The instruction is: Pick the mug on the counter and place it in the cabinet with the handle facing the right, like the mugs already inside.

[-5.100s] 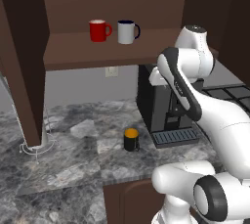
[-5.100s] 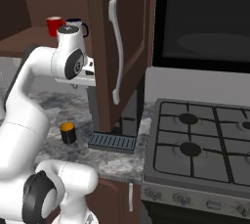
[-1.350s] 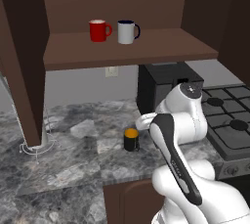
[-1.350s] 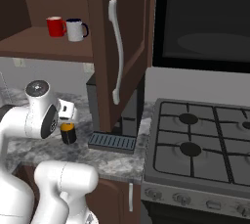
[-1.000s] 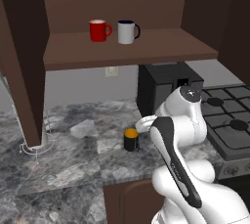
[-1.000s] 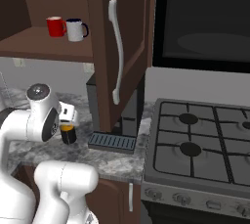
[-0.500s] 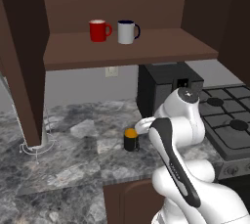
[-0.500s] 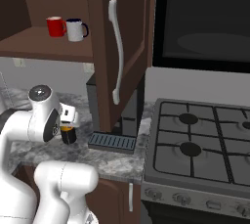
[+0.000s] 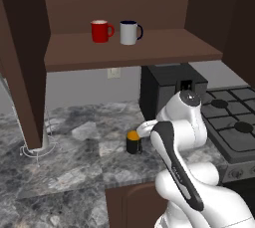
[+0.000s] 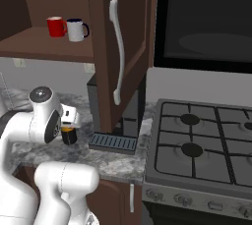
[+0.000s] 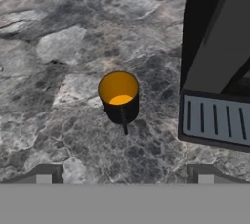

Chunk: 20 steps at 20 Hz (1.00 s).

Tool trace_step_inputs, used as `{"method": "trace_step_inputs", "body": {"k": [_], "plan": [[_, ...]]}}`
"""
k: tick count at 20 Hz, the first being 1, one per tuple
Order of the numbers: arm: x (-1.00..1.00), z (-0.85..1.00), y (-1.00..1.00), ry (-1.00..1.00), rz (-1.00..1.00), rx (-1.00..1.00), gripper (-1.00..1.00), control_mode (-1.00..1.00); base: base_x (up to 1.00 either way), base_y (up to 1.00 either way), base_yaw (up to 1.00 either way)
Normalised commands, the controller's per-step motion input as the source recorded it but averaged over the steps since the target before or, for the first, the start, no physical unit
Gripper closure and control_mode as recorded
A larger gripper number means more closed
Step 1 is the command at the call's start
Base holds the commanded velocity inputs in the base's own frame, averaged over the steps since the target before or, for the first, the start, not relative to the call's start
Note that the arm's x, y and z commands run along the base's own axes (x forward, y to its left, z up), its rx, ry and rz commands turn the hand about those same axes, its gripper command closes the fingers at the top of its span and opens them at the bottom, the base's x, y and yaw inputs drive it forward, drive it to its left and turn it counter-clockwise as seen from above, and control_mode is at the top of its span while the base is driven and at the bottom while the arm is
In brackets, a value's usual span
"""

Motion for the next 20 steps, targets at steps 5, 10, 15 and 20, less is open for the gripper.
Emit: {"method": "trace_step_inputs", "body": {"k": [5,10,15,20], "plan": [[0.04,-0.28,0.00,-0.09,0.01,0.00,-1.00,-1.00,0.00,0.00,0.00],[0.09,-0.31,0.00,-0.06,0.01,0.01,-1.00,-1.00,0.00,0.00,0.00],[0.07,-0.25,0.00,-0.01,0.00,0.01,-1.00,-1.00,0.00,0.00,0.00],[0.04,-0.18,0.02,0.00,0.00,0.01,-1.00,-1.00,0.00,0.00,0.00]]}}
